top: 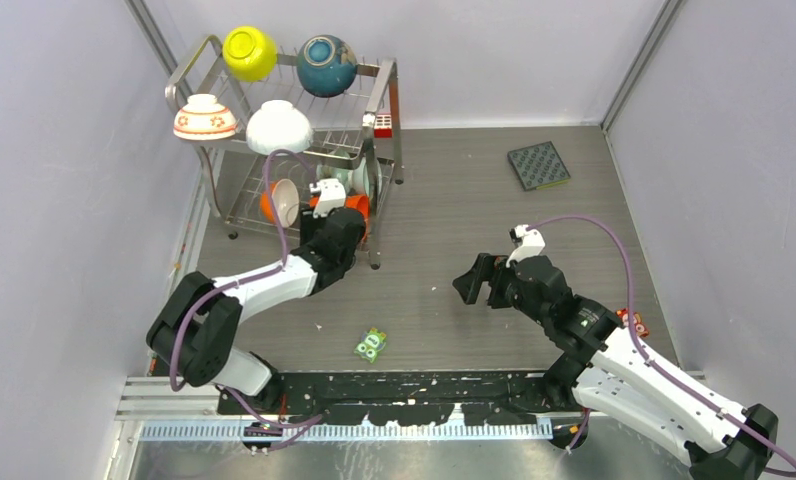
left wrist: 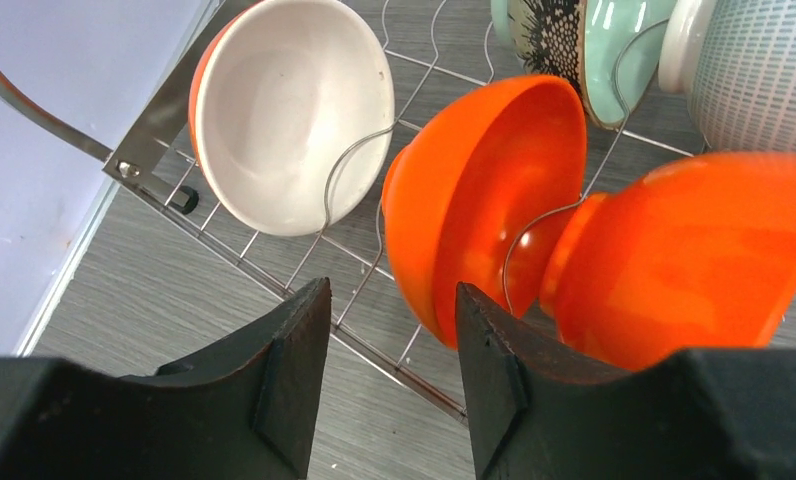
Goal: Unload the bowls from the dish rack
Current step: Pick up the bowl from the dish rack.
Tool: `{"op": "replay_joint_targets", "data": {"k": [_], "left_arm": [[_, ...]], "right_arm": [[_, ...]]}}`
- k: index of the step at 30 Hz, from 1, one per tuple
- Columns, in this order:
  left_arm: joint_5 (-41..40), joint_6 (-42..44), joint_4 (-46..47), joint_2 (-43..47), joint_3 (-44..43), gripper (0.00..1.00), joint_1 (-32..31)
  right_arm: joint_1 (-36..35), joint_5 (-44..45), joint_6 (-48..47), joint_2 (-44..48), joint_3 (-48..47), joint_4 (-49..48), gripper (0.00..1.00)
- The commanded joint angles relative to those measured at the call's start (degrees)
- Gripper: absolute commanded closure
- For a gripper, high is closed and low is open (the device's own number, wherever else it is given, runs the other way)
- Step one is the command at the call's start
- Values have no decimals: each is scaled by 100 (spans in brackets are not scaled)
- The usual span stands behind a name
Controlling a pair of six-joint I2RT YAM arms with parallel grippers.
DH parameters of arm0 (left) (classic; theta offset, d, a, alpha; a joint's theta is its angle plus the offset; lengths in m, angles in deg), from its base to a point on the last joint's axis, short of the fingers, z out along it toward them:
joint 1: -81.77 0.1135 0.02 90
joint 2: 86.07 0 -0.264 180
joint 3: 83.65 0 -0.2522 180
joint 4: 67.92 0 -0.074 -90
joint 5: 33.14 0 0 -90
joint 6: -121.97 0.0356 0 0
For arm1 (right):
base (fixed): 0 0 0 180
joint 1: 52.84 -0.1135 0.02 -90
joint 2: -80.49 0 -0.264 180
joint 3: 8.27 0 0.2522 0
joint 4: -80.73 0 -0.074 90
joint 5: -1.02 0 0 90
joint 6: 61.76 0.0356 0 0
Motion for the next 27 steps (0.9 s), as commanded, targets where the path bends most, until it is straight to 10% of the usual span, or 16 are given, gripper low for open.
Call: {"op": "replay_joint_targets", "data": {"k": [1, 27], "left_arm": [[-218, 107, 730, -100, 5, 51, 63], [-163, 366, 858, -673, -274, 65, 187]], "right_arm": [[-30, -94, -15, -47, -24, -123, 3], [-27, -80, -41, -3, -4, -85, 3]]}}
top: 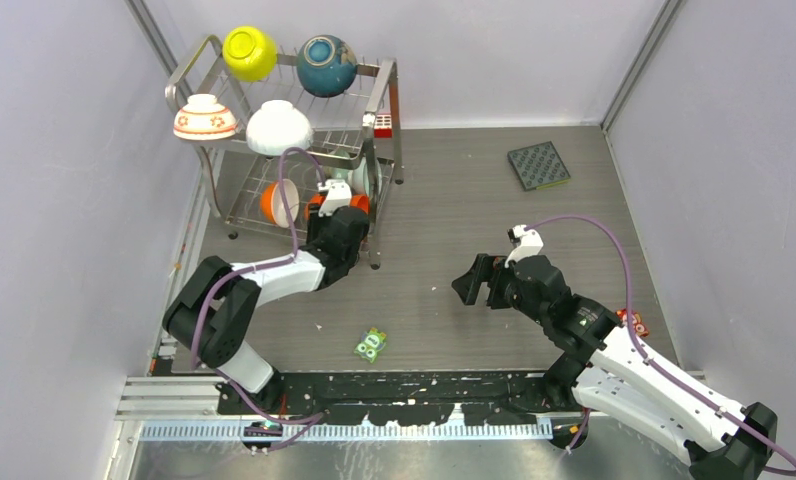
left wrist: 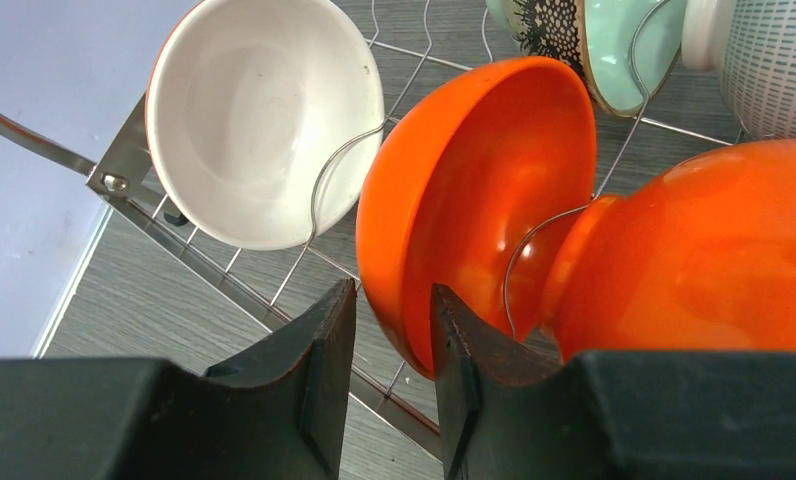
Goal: Unload the bowls from the dish rack
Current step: Pick up the bowl from the dish rack.
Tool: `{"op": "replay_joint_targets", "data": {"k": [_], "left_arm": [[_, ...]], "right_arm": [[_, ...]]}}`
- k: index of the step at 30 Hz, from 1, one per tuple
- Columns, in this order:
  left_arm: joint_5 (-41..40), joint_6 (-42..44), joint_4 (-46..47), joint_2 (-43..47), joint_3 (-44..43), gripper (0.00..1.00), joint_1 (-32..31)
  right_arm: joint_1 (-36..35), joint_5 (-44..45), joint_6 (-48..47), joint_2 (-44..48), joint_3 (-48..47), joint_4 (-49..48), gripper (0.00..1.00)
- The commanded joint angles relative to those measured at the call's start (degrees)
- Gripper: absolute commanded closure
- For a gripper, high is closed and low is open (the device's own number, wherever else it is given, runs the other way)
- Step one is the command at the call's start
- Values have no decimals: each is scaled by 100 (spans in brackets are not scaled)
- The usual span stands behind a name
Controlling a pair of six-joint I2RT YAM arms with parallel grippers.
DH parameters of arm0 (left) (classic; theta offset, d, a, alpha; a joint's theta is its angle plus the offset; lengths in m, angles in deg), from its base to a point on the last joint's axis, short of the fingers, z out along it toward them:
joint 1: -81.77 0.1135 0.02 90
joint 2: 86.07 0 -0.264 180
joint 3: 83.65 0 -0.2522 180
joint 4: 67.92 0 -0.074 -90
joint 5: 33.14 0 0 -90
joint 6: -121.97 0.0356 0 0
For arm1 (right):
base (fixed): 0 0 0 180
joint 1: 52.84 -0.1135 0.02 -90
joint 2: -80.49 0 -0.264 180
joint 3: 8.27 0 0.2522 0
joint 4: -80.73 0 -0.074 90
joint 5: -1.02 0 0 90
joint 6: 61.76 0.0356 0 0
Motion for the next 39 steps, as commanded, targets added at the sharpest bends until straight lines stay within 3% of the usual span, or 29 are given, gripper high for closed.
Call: {"op": "replay_joint_targets", "data": {"k": [1, 8, 17, 25, 30, 39], "left_arm": [[-165, -60, 279, -31, -220, 66, 35], [-183, -52, 266, -40, -236, 69, 33], [-284, 165, 303, -7, -266, 80, 31], [-319, 389, 503, 100, -126, 100, 31], [-332, 604, 744, 160, -39, 100, 3], [-638, 1638, 2050, 283, 331, 100, -251]], "right_arm": [[-29, 14, -48, 56, 0, -78, 3], [-28, 23, -42, 86, 13, -56, 3], [-24, 58, -44, 128, 35, -26, 3], [-30, 62, -49, 101, 51, -53, 3], [-23, 69, -50, 101, 57, -50, 3], [-21, 89, -59, 19, 75, -108, 3]]}}
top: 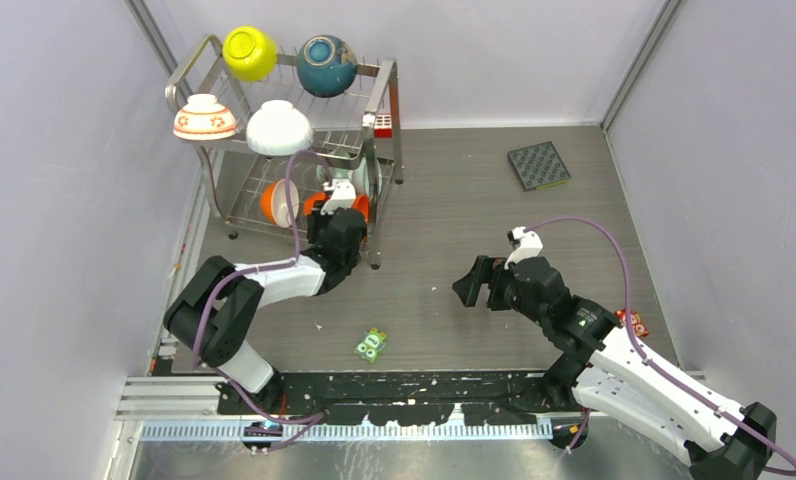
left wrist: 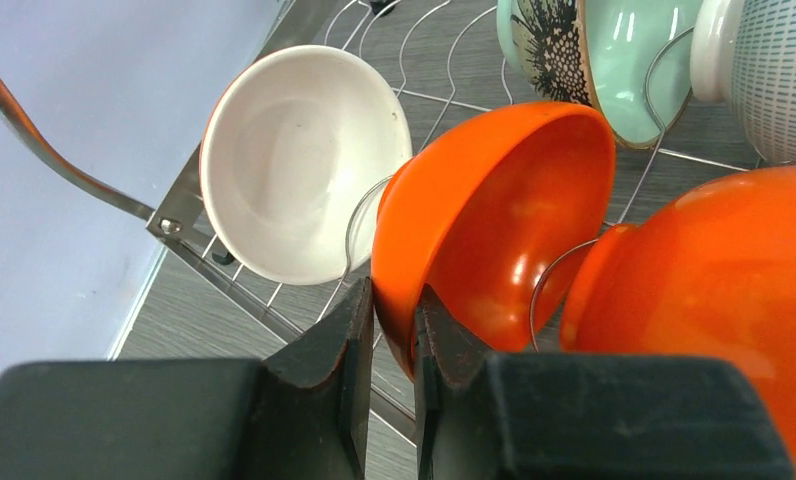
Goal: Unload the bowls from the dish rack
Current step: Pick up the bowl from the dish rack.
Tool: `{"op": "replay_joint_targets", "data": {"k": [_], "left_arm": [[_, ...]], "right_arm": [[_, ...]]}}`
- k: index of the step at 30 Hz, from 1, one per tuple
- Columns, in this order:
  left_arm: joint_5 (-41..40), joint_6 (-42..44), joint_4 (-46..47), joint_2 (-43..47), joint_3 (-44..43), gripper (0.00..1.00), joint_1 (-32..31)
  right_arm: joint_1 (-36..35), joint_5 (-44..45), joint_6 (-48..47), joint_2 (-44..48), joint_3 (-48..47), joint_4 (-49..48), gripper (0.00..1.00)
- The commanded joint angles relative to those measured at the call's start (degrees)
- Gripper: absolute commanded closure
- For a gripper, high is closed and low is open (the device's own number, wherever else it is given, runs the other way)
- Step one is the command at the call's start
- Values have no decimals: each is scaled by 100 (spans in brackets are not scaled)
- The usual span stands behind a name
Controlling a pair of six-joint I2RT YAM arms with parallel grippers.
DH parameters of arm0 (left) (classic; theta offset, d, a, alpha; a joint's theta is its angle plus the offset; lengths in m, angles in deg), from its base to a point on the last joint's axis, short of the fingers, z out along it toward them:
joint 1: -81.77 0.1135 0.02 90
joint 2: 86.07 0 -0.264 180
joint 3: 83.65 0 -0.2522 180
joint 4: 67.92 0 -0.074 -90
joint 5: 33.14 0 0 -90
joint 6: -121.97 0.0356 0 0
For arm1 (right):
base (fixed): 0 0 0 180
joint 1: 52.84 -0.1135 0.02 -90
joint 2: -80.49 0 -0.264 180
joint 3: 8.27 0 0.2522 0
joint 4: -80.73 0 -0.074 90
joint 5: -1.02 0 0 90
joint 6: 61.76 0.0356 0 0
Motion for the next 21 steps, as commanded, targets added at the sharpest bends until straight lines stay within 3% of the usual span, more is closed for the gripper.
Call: {"op": "replay_joint_targets", "data": {"k": [1, 21], "left_arm": [[-417, 594, 1010, 324, 113, 100, -178], [-827, 1196, 1472, 716, 238, 100, -288]], "right_arm": [[-28, 82, -57, -6, 1, -116, 3], [-29, 65, -49, 117, 38, -131, 3]]}}
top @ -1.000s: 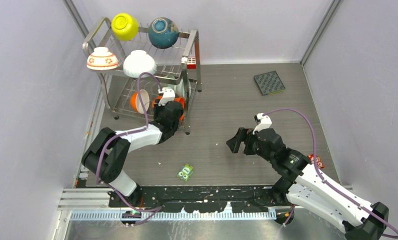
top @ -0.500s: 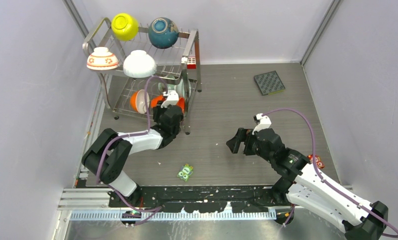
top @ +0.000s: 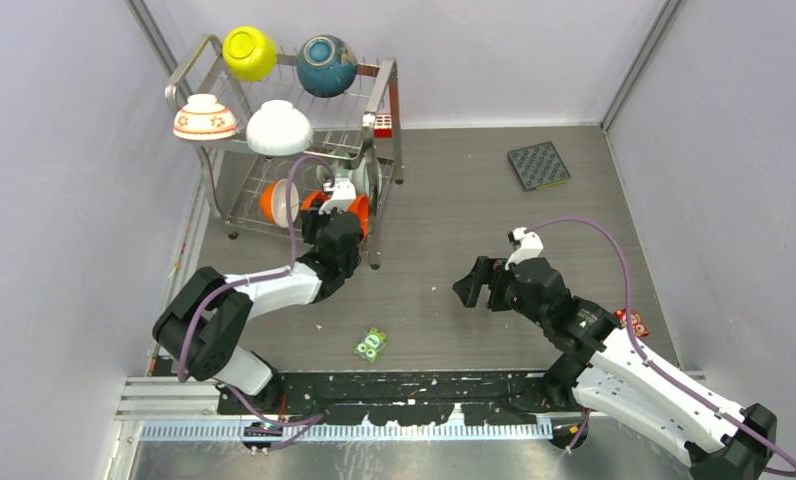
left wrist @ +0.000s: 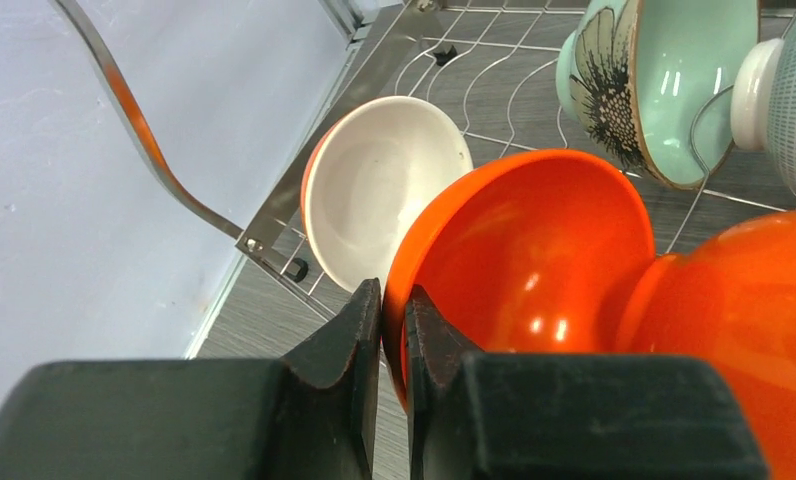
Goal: Unload the bowls from the dish rack
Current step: Pick up the bowl from the dish rack.
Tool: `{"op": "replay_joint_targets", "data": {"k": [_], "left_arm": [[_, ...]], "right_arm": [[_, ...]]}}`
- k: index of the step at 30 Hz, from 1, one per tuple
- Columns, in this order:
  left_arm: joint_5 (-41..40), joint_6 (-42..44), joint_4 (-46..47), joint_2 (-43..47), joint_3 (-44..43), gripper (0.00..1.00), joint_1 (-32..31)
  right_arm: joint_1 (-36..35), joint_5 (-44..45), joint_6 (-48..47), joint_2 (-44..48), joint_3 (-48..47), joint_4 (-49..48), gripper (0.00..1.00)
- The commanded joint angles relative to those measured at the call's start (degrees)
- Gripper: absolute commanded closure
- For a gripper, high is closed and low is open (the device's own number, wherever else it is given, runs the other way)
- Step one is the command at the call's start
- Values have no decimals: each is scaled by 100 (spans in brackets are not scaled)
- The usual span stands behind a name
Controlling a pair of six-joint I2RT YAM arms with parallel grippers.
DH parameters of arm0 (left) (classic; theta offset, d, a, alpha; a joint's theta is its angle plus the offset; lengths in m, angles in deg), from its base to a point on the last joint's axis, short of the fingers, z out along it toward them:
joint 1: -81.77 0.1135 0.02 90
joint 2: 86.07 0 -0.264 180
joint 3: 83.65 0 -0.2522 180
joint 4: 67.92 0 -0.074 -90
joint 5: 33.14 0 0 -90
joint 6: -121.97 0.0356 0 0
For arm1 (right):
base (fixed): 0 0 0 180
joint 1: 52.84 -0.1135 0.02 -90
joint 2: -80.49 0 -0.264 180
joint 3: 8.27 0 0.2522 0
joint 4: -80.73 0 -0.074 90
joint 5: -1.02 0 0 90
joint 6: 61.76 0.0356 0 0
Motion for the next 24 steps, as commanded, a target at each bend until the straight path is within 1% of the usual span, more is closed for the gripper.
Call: {"op": "replay_joint_targets", "data": {"k": [1, 4, 12, 24], "left_arm": [[-203, 66, 643, 304, -6, 100, -44], [-339, 259, 782, 304, 17, 100, -46], [-584, 1097, 1555, 228, 109, 100, -59], [-836, 2821, 3656, -435, 282, 100, -53]], "right_arm": [[-27, 69, -52, 95, -6, -117, 3], [-22, 65, -48, 114, -14, -99, 3], [-28, 78, -39, 136, -6, -90, 3], [-23, 100, -30, 265, 13, -28, 3]]}}
